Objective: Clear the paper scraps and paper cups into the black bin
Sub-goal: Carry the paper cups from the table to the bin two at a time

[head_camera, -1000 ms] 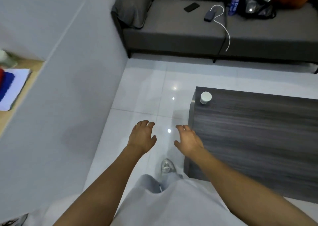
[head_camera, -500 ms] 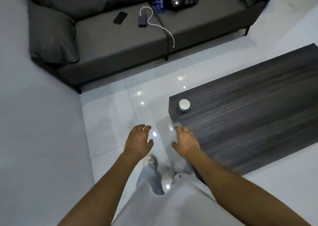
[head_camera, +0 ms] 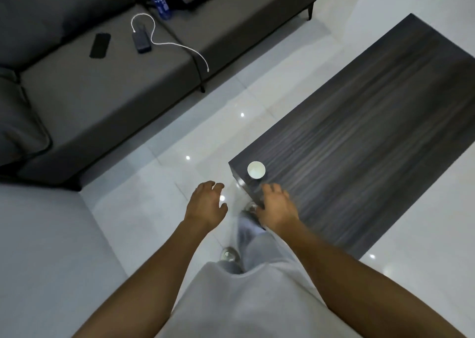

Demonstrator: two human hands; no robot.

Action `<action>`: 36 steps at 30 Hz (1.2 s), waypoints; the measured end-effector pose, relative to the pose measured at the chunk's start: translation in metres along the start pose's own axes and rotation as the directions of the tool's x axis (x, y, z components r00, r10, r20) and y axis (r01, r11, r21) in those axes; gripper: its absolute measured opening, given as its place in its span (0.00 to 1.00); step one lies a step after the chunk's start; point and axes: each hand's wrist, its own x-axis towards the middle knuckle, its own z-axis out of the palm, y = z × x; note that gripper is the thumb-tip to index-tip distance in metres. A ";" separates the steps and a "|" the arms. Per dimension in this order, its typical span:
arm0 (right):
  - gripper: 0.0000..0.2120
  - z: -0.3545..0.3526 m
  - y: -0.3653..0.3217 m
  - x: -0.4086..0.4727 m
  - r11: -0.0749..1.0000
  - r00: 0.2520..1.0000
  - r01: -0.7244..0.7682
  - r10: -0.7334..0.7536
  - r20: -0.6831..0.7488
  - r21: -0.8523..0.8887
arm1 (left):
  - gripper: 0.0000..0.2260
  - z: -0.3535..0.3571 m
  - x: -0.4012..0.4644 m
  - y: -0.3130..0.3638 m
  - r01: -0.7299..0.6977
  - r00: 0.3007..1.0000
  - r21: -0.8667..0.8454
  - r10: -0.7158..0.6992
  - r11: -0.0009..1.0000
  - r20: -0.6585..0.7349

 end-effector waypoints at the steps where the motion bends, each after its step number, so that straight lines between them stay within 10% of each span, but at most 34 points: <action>1: 0.28 -0.005 0.001 0.012 1.000 1.000 -0.008 0.007 0.007 0.007 | 0.23 -0.002 0.010 -0.001 0.016 1.000 -0.005 -0.016 1.000 0.012; 36: 0.29 0.074 -0.002 0.223 0.921 0.940 -0.336 0.340 0.014 0.199 | 0.23 0.024 0.244 -0.069 -0.283 0.928 0.149 0.232 0.947 0.291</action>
